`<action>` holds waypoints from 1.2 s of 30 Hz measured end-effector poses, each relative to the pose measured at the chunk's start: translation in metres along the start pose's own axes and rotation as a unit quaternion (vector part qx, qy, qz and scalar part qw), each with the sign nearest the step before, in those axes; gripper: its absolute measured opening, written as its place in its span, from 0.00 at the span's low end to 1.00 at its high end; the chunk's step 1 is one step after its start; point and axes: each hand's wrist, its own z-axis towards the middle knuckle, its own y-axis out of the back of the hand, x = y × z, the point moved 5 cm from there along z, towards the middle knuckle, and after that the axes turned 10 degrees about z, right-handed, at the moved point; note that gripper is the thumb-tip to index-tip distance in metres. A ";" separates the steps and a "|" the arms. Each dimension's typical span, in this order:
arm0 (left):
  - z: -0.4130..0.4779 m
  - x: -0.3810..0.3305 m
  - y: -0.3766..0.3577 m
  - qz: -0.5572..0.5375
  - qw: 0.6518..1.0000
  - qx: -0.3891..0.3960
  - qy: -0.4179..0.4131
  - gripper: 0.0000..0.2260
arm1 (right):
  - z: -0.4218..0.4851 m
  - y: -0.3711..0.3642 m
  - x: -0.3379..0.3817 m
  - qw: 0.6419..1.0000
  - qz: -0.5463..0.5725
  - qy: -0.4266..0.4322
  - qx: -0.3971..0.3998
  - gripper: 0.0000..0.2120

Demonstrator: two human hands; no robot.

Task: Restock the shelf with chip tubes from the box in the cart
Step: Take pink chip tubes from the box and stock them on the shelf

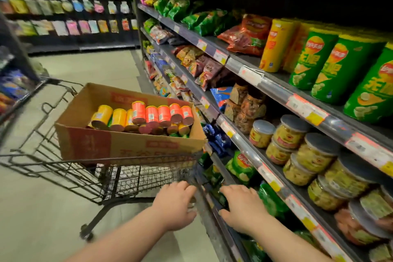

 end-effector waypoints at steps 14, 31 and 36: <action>-0.040 0.213 -0.050 -0.068 0.990 0.016 0.119 0.29 | 0.112 -0.028 0.188 0.997 -0.007 0.068 0.046 0.27; 0.048 0.304 -0.025 -0.097 0.975 -0.019 0.200 0.27 | 0.266 0.040 0.214 0.989 0.009 0.147 0.022 0.26; 0.107 0.321 -0.009 -0.087 0.973 -0.016 0.213 0.26 | 0.329 0.061 0.189 0.989 0.012 0.142 0.034 0.25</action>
